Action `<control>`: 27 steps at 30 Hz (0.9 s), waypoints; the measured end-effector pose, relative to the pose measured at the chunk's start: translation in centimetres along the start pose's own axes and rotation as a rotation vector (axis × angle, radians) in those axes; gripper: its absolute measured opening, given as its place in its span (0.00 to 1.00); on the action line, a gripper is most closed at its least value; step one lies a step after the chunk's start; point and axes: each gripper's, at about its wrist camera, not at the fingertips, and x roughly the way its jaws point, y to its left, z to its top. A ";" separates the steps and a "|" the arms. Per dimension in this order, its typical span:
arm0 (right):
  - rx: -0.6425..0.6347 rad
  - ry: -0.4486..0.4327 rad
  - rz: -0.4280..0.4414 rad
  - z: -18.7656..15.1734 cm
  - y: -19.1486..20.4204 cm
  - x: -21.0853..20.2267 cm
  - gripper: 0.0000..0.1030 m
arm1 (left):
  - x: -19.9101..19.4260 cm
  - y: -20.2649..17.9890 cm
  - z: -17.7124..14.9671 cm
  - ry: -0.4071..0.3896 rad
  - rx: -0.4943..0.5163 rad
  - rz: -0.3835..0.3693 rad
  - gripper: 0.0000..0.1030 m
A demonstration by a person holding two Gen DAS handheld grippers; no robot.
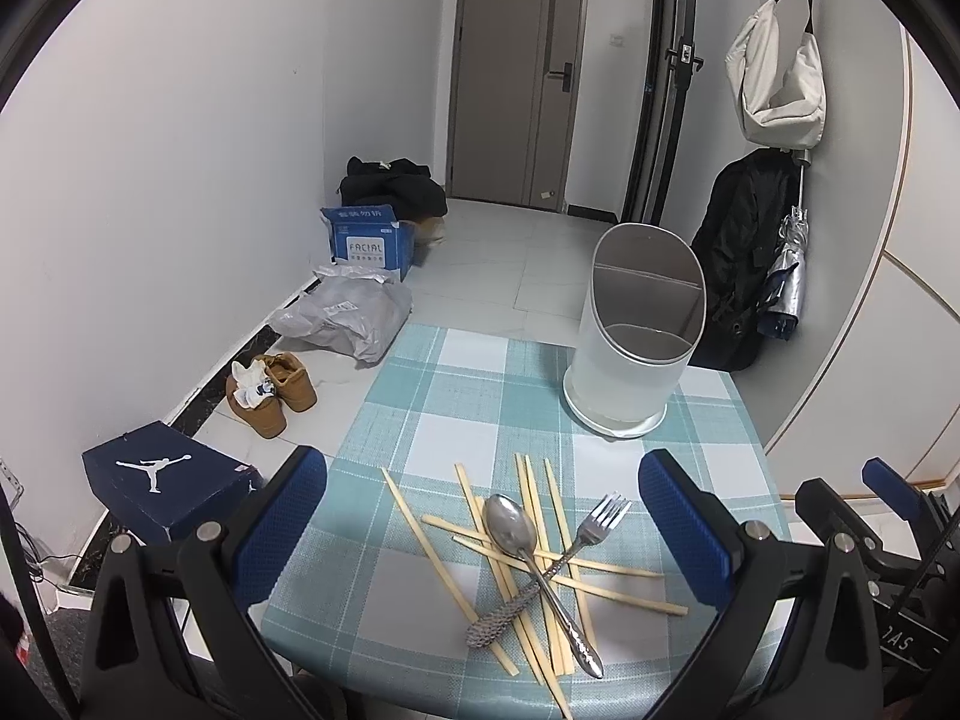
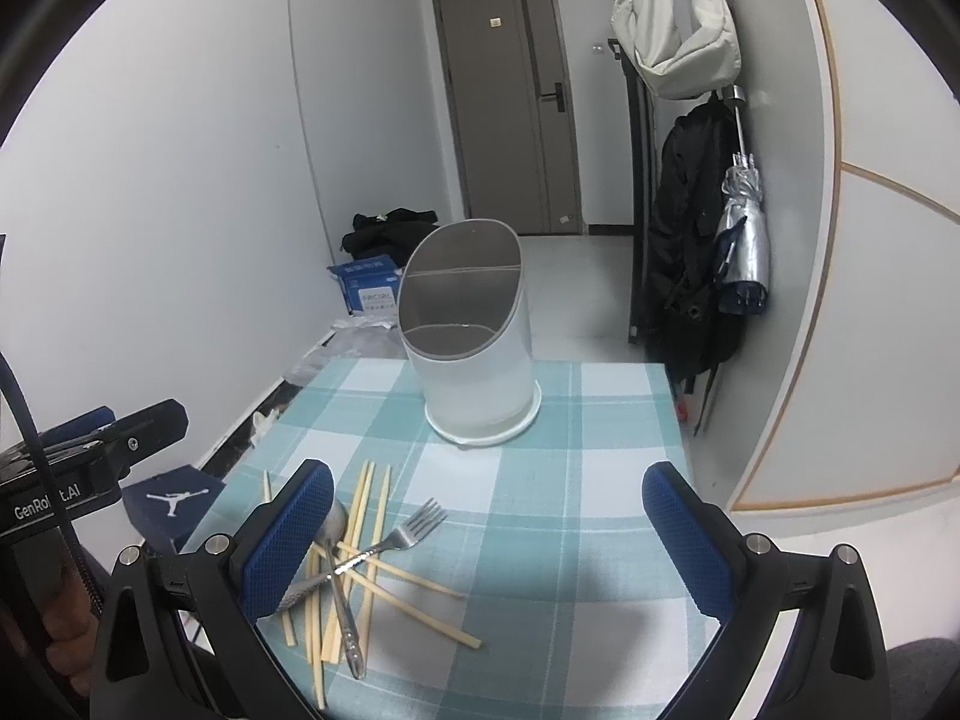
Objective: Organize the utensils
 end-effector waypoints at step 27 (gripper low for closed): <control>0.022 0.011 -0.006 -0.1 -0.4 0.3 1.00 | 0.0 -0.2 0.1 0.010 -0.004 -0.010 0.99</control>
